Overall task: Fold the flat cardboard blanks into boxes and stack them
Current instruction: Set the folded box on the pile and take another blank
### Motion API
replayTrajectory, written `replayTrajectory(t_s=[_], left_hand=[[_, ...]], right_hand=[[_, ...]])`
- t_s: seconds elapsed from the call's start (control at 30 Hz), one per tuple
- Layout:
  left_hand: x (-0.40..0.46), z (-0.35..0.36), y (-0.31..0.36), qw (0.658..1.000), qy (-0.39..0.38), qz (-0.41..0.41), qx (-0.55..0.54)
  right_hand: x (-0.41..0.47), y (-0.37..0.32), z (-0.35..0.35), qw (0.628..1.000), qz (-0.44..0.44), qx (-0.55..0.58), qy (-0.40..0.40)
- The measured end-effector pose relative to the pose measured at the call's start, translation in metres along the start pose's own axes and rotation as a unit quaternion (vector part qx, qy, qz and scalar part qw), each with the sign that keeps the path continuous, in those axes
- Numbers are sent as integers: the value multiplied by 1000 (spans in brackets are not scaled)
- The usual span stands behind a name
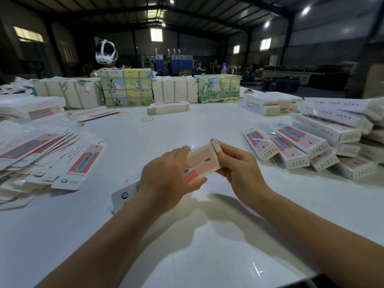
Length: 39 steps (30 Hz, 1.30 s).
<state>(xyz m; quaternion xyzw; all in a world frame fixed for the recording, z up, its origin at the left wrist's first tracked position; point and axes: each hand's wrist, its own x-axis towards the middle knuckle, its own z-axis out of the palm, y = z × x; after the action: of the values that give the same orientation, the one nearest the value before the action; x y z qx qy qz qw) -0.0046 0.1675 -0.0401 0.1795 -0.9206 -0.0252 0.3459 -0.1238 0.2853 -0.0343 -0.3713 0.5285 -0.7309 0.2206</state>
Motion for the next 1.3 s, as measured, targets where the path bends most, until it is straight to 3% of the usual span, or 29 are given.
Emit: replayTrajectory(t_s=[0.17, 0.23, 0.33, 0.43, 0.6, 0.73, 0.87, 1.07, 1.17, 1.23, 1.3], left_hand=[[-1, -4, 3, 1000, -1, 17, 25], [-1, -6, 4, 999, -6, 23, 35], [0, -7, 8, 999, -5, 23, 43], [0, -7, 11, 999, 9, 20, 34], [-1, -5, 15, 999, 21, 15, 41], [1, -5, 11, 997, -6, -5, 76], [5, -10, 4, 999, -5, -38, -1], [6, -13, -8, 999, -19, -40, 16], [6, -15, -14, 998, -47, -38, 12], [8, -18, -15, 996, -77, -36, 32], [10, -20, -15, 992, -111, -18, 49]], right_hand=[[-1, 0, -1, 999, -12, -44, -1], [-4, 0, -1, 991, -47, -122, 4], [-7, 2, 0, 956, -111, -270, 31], [-12, 2, 3, 928, -171, -329, 22], [-15, 6, 6, 893, -176, -413, -1], [-13, 2, 7, 925, -139, -353, 2], [-12, 1, 11, 982, -57, -180, -4], [-14, 1, 8, 963, -60, -233, -123], [-10, 4, 4, 956, -66, -272, -89], [-8, 5, 1, 924, -118, -352, -89], [-6, 7, -1, 848, -194, -475, -130]])
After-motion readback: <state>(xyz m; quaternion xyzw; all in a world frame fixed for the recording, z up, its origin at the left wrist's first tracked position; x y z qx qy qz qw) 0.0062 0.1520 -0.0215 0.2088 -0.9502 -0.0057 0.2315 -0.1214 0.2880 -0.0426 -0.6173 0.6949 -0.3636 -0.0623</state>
